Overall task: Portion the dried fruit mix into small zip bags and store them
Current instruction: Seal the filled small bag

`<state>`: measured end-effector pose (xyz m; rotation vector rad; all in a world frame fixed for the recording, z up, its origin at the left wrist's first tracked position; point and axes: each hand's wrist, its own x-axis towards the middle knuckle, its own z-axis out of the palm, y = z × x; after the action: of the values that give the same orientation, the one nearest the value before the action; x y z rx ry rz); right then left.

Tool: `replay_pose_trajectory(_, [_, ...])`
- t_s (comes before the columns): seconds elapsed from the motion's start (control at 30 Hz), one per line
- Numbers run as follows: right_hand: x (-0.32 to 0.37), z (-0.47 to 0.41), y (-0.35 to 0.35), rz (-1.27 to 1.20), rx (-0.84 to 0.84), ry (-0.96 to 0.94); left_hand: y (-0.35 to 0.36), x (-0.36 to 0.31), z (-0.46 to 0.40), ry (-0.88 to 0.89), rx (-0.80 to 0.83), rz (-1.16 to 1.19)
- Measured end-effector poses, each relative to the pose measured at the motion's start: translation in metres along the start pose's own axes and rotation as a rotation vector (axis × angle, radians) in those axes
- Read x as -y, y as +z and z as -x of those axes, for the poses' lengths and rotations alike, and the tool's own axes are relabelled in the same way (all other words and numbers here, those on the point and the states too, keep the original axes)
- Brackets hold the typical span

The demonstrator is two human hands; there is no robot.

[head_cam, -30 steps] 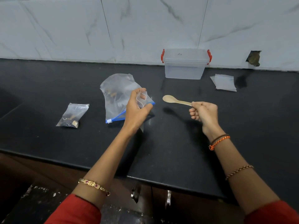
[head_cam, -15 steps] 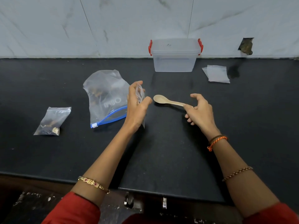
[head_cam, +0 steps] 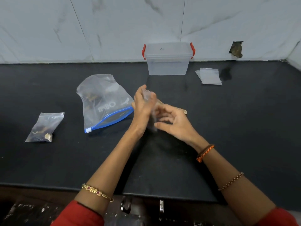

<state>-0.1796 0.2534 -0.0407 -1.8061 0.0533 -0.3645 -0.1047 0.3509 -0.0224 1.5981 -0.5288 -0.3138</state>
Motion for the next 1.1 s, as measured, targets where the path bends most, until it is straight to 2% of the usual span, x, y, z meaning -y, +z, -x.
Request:
replay_pose_trajectory(0.1, [0.000, 0.003, -0.002, -0.146, -0.041, 0.045, -0.004, 0.002, 0.001, -0.105, -0.037, 0.145])
replay_pose_trajectory(0.2, [-0.001, 0.000, 0.000, -0.126, -0.132, 0.030, -0.003, 0.006, 0.006, -0.145, -0.021, 0.143])
replay_pose_trajectory(0.4, [-0.008, -0.006, -0.009, -0.128, -0.244, 0.035, -0.005, 0.010, 0.003, 0.058, -0.171, 0.030])
replay_pose_trajectory(0.57, [-0.010, -0.010, -0.019, -0.109, -0.284, 0.077, -0.006, 0.017, -0.008, 0.095, -0.204, -0.041])
replay_pose_trajectory(0.83, [-0.012, -0.014, -0.023, -0.168, -0.241, -0.023, -0.009, 0.029, -0.003, 0.141, -0.115, 0.139])
replay_pose_trajectory(1.1, [-0.015, -0.015, -0.019, -0.119, -0.231, -0.069, -0.012, 0.030, -0.003, 0.182, -0.039, 0.123])
